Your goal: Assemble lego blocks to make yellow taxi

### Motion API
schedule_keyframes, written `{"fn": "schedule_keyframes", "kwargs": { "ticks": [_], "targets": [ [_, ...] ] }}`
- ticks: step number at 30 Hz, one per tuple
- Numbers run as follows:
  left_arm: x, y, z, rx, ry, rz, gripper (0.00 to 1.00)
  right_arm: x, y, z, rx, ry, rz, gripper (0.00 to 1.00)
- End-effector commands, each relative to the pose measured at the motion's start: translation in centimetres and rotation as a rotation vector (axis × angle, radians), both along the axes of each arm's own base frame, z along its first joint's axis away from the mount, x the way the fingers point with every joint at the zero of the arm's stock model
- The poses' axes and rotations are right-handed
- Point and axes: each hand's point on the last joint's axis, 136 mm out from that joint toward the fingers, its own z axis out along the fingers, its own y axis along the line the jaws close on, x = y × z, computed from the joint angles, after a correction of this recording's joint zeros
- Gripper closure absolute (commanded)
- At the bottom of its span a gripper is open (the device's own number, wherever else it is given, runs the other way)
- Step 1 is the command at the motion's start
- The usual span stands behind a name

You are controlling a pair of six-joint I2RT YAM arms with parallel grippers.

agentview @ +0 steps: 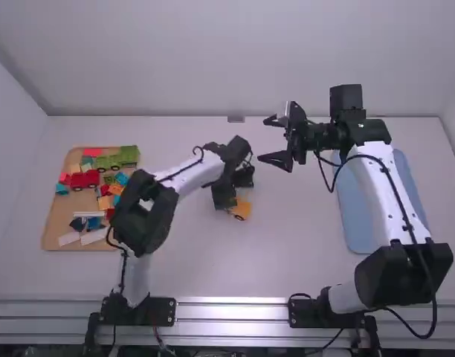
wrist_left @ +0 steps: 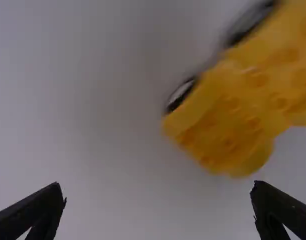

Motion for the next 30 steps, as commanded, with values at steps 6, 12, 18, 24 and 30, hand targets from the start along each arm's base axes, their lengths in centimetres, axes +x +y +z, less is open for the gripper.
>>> {"fn": "schedule_keyframes", "kwargs": {
  "ticks": [6, 12, 18, 24, 30],
  "targets": [
    [8.9, 12.0, 12.6, -0.117, -0.334, 0.540, 0.01, -1.3, 2.2, 1.9, 0.024, -0.099, 0.090, 0.01],
    [8.2, 21.8, 17.4, -0.207, -0.307, 0.905, 0.01, -1.4, 3.2, 1.7, 0.000, -0.130, 0.104, 0.01],
    [7.8, 28.6, 18.9, -0.212, -0.379, 1.144, 0.01, -1.3, 3.3, 1.5, -0.011, -0.132, 0.098, 0.01],
    [7.4, 31.0, 19.0, -0.302, -0.375, 1.308, 0.01, -1.2, 3.1, 1.5, -0.012, -0.133, 0.094, 0.01],
    [6.8, 34.5, 19.6, -0.212, -0.466, 1.416, 0.01, -0.8, 2.5, 1.4, -0.014, -0.125, 0.074, 0.01]
  ]
}}
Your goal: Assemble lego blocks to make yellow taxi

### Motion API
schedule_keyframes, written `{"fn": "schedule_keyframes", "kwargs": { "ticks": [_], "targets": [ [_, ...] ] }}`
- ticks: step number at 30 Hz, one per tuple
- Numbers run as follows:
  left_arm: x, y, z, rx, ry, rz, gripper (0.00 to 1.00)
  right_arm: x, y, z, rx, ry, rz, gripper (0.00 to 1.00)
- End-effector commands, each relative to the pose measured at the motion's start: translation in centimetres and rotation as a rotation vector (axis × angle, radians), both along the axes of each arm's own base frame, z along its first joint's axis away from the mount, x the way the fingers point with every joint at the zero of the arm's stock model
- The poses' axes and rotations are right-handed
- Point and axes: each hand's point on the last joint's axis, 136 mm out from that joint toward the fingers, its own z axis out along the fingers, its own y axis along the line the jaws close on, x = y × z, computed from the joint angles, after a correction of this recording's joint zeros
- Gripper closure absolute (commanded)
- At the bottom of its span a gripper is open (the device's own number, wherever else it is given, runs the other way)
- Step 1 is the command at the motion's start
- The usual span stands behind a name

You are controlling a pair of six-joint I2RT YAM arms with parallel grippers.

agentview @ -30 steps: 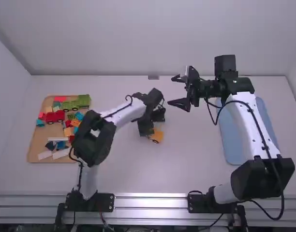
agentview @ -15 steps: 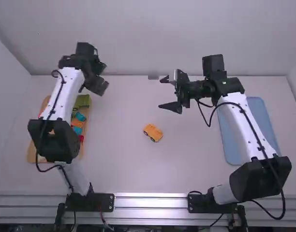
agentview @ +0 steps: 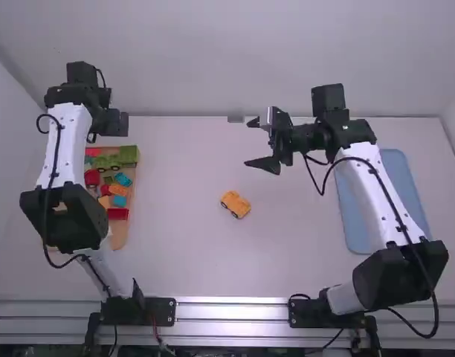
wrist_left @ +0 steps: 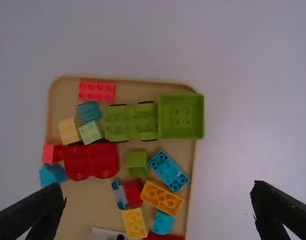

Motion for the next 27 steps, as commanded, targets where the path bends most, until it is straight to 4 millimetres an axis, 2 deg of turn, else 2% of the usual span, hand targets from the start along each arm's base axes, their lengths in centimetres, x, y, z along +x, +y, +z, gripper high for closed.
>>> {"fn": "schedule_keyframes", "kwargs": {
  "ticks": [1, 8, 13, 18, 21, 23, 25, 26, 27],
  "targets": [
    [-0.7, 2.0, 2.2, 0.056, -0.049, 0.111, 0.01, 0.1, -0.4, 1.4, 0.011, -0.029, -0.011, 0.01],
    [-2.7, 5.9, 1.2, 0.011, -0.039, 0.304, 0.01, 0.7, -1.4, 1.4, 0.015, 0.000, -0.051, 0.01],
    [-4.6, 7.0, -0.9, -0.176, -0.010, 0.384, 0.01, 0.7, -1.4, 1.4, 0.021, 0.038, -0.066, 0.01],
    [-5.8, 10.0, -2.9, -0.215, -0.026, 0.462, 0.01, 0.5, -1.1, 1.4, 0.021, 0.040, -0.057, 0.01],
    [-6.7, 9.3, -4.3, -0.312, 0.005, 0.461, 0.00, 0.5, -1.1, 1.4, 0.021, 0.040, -0.058, 0.01],
    [-8.0, 8.5, -5.6, -0.349, 0.066, 0.473, 0.08, 0.5, -1.1, 1.4, 0.021, 0.039, -0.056, 0.01],
    [-9.8, 7.1, -8.1, -0.371, 0.166, 0.480, 0.13, 0.5, -1.1, 1.4, 0.024, 0.040, -0.054, 0.01],
    [-9.9, 7.0, -8.4, -0.374, 0.175, 0.480, 0.13, 0.5, -1.1, 1.4, 0.023, 0.040, -0.055, 0.01],
    [-10.3, 6.3, -9.6, -0.387, 0.205, 0.475, 0.16, 0.5, -1.1, 1.4, 0.021, 0.039, -0.057, 0.01]
  ]
}}
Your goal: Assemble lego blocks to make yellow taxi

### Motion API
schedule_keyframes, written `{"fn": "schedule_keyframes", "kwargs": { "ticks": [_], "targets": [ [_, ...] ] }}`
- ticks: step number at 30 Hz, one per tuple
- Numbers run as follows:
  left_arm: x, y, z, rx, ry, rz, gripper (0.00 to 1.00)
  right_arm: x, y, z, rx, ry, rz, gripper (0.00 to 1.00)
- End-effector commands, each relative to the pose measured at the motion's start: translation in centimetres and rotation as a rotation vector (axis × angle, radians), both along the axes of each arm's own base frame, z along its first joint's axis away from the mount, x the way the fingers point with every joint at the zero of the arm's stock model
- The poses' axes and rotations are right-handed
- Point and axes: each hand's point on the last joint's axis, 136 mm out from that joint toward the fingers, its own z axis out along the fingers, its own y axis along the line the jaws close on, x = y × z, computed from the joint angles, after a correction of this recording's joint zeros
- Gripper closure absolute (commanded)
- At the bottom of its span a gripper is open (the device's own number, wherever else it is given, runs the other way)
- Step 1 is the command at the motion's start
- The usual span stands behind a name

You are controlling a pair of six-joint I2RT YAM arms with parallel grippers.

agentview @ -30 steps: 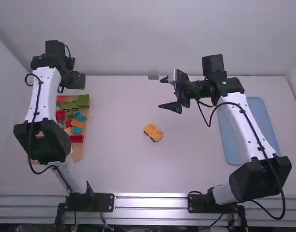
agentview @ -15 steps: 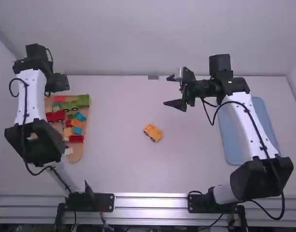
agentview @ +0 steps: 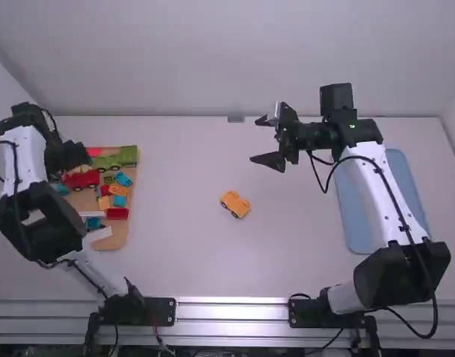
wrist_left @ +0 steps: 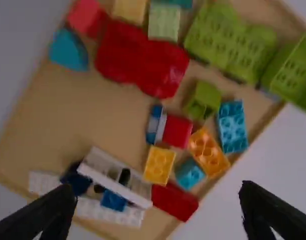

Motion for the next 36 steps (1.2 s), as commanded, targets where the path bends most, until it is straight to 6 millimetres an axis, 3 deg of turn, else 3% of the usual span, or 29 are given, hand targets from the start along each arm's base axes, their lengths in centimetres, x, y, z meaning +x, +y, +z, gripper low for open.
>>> {"fn": "schedule_keyframes", "kwargs": {
  "ticks": [1, 6, 9, 12, 13, 16, 25, 36],
  "targets": [
    [-0.4, -2.1, -2.0, -0.063, 0.036, -0.025, 0.19, -0.3, 0.2, 1.5, 0.015, -0.034, 0.009, 0.01],
    [-0.9, -3.7, -5.7, -0.074, 0.071, -0.080, 0.26, -0.2, 0.2, 1.5, 0.014, -0.038, 0.009, 0.01],
    [-1.8, -3.5, -7.0, -0.055, 0.101, -0.075, 0.30, -0.2, 0.1, 1.5, 0.016, -0.037, 0.008, 0.01],
    [-3.1, -2.7, -7.4, -0.010, 0.162, -0.025, 0.30, -0.2, 0.1, 1.5, 0.014, -0.037, 0.006, 0.01],
    [-4.0, -2.3, -7.6, 0.007, 0.195, -0.026, 0.24, -0.2, 0.1, 1.5, 0.015, -0.037, 0.007, 0.01],
    [-4.1, -2.3, -8.6, 0.021, 0.200, -0.090, 0.24, -0.2, 0.2, 1.5, 0.015, -0.036, 0.009, 0.01],
    [-5.0, -2.6, -11.6, 0.037, 0.204, -0.128, 0.44, -0.3, 0.2, 1.5, 0.018, -0.032, 0.009, 0.01],
    [-4.2, -2.4, -13.3, 0.065, 0.142, -0.138, 0.50, -0.3, 0.2, 1.5, 0.017, -0.030, 0.009, 0.01]
  ]
}}
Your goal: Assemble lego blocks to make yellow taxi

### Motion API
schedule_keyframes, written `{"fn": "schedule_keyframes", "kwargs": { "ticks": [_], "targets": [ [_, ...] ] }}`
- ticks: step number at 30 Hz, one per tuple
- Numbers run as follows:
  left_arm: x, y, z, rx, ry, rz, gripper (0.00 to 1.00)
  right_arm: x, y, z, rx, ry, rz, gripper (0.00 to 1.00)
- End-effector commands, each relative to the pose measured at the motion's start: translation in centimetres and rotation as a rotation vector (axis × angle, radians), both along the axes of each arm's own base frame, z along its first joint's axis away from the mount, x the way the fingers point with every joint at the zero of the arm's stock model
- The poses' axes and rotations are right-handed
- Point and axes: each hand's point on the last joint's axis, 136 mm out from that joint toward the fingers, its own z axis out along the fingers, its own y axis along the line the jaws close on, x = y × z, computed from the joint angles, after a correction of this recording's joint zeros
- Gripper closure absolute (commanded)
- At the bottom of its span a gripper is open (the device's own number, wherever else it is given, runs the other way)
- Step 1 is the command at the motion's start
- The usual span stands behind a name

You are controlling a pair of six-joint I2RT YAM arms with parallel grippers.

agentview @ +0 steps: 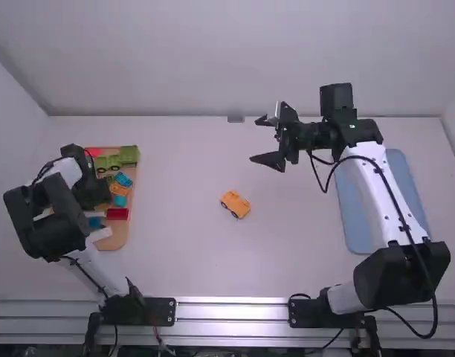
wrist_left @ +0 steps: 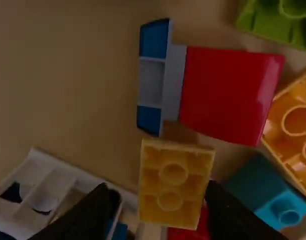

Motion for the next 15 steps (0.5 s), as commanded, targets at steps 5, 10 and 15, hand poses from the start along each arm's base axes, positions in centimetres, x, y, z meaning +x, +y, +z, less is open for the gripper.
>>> {"fn": "schedule_keyframes", "kwargs": {
  "ticks": [5, 10, 15],
  "targets": [
    [-0.4, -1.0, -1.6, -0.040, -0.021, -0.012, 0.53, -0.3, 0.2, 1.5, 0.015, -0.031, 0.010, 0.01],
    [-0.8, -1.2, -1.8, -0.047, -0.011, 0.001, 0.57, -0.3, 0.2, 1.5, 0.015, -0.031, 0.010, 0.01],
    [-0.4, -0.9, -1.8, -0.037, -0.029, 0.018, 0.65, -0.3, 0.2, 1.5, 0.016, -0.029, 0.010, 0.01]
  ]
}}
